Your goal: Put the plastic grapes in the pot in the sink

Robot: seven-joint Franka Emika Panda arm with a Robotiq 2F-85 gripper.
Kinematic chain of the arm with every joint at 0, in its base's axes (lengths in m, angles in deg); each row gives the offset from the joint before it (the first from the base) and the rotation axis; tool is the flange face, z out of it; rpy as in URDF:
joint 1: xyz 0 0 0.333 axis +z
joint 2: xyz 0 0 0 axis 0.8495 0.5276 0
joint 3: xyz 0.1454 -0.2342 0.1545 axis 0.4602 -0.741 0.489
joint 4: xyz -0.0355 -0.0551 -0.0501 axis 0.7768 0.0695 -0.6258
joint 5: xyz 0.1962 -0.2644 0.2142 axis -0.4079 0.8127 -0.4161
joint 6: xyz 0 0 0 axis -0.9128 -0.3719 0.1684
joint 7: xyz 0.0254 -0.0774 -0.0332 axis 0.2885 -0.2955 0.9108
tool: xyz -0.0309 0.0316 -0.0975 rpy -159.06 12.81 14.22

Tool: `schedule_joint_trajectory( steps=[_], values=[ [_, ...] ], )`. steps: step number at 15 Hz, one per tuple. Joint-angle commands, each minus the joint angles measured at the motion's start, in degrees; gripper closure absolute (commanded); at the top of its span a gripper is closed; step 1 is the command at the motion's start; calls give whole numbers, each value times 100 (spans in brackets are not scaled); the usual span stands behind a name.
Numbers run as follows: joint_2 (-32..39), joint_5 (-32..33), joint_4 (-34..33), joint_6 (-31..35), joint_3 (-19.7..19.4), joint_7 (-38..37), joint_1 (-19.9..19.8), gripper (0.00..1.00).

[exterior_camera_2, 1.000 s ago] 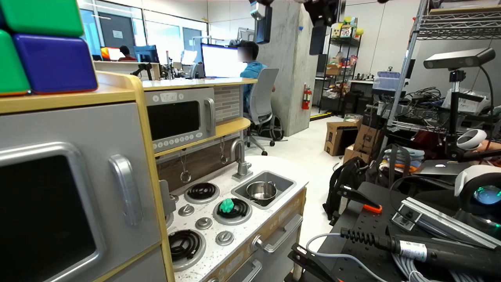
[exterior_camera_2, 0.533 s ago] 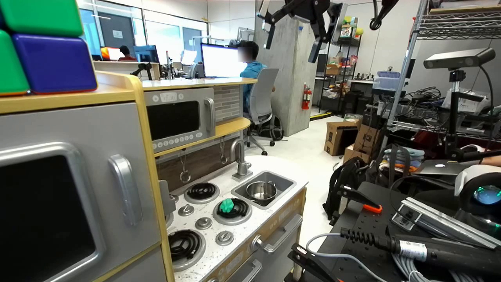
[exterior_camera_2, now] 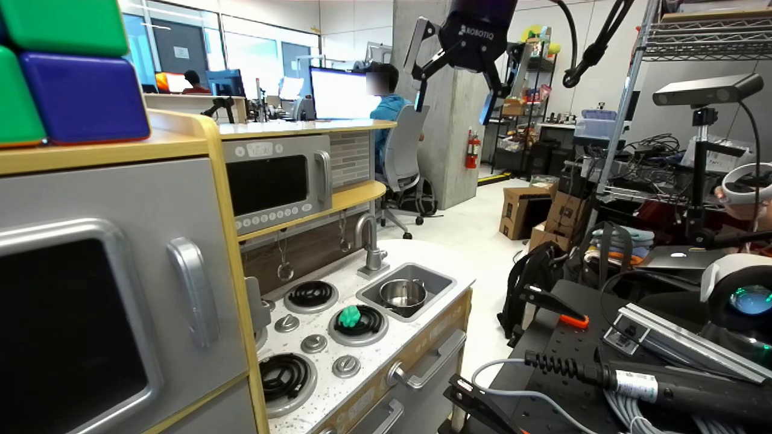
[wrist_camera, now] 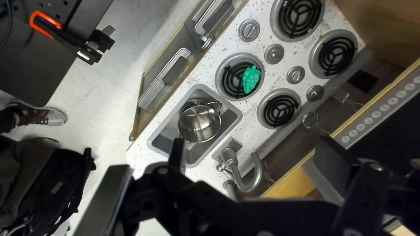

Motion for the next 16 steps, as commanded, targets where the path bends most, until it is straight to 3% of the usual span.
schedule_joint_trajectory(
  steps=[1, 5, 9, 13, 16],
  values=[
    [62, 145, -69, 45, 24, -342, 38, 0],
    [682, 548, -406, 52, 197, -1652, -257, 0],
    [1643, 1066, -708, 413, -35, -2886, -249, 0],
    [2867, 1432, -1012, 1526, -421, -2784, 58, 0],
    [3843, 2313, -1495, 2267, -1002, -2949, 453, 0]
  ],
)
